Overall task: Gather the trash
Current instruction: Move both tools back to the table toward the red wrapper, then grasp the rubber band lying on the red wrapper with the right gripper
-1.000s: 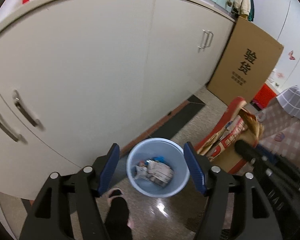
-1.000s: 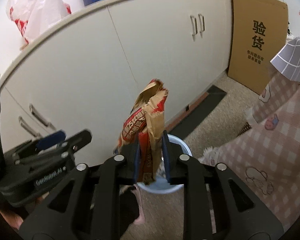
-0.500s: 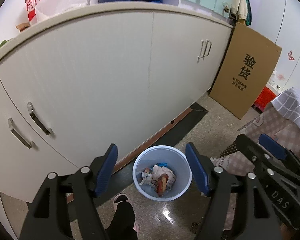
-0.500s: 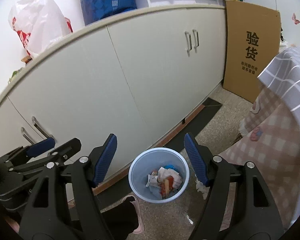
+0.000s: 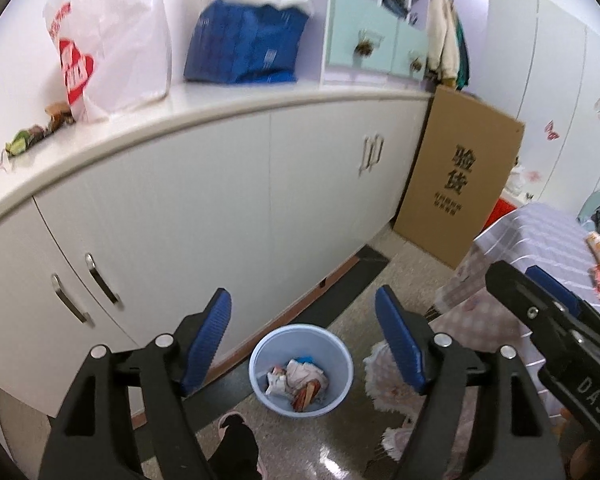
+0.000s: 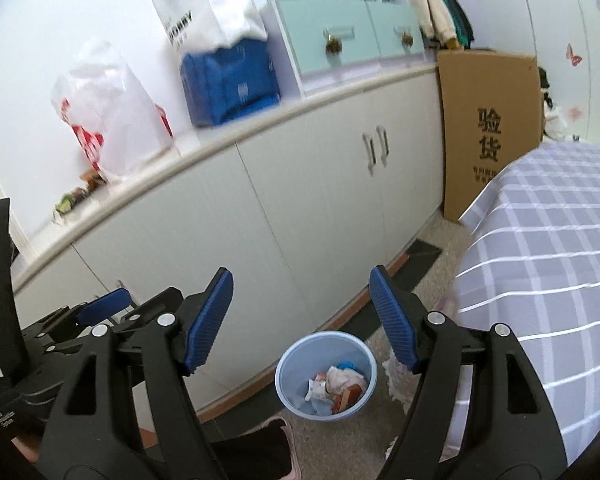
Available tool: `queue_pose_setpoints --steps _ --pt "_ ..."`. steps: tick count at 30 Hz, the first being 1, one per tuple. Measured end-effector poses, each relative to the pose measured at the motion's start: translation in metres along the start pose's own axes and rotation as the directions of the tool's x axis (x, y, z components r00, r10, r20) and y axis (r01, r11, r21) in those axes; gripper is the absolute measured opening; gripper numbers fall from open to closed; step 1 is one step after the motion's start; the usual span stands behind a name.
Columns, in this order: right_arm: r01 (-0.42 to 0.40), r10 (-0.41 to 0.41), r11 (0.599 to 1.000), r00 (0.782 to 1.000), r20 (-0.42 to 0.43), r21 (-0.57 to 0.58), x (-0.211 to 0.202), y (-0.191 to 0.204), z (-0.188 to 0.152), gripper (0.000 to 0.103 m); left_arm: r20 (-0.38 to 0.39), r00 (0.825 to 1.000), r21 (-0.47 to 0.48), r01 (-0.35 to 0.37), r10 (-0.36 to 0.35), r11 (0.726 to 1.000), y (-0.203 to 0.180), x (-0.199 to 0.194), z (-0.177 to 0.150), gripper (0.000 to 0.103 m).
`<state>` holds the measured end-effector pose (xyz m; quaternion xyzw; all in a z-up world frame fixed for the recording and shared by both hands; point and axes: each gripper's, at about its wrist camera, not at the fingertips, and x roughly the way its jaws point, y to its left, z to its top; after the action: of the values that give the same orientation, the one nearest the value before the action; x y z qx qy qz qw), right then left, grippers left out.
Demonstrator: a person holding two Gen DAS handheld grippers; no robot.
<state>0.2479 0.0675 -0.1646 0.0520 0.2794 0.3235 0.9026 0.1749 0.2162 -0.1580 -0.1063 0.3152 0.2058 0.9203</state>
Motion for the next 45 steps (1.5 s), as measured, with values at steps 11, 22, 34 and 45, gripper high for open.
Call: queue_pose_setpoints --steps 11,22,34,45 --pt "0.062 -0.071 0.995 0.991 0.110 0.080 -0.097 -0.061 0.014 0.072 0.073 0.991 0.144 0.105 -0.116 0.984 -0.097 -0.055 0.011 0.074" --pt "0.254 -0.288 0.938 0.950 0.120 0.237 -0.184 -0.200 0.011 0.072 -0.081 0.938 0.316 0.344 -0.336 0.884 -0.241 -0.048 0.003 0.074" --pt "0.365 -0.342 0.897 0.930 -0.132 0.250 -0.155 -0.317 0.009 0.053 -0.172 0.928 0.349 0.372 -0.332 0.860 -0.323 -0.005 -0.003 0.074" --pt "0.424 -0.381 0.898 0.885 -0.268 0.122 -0.096 -0.337 0.023 0.028 -0.186 0.939 0.366 0.338 -0.288 0.867 -0.326 0.032 0.012 0.074"
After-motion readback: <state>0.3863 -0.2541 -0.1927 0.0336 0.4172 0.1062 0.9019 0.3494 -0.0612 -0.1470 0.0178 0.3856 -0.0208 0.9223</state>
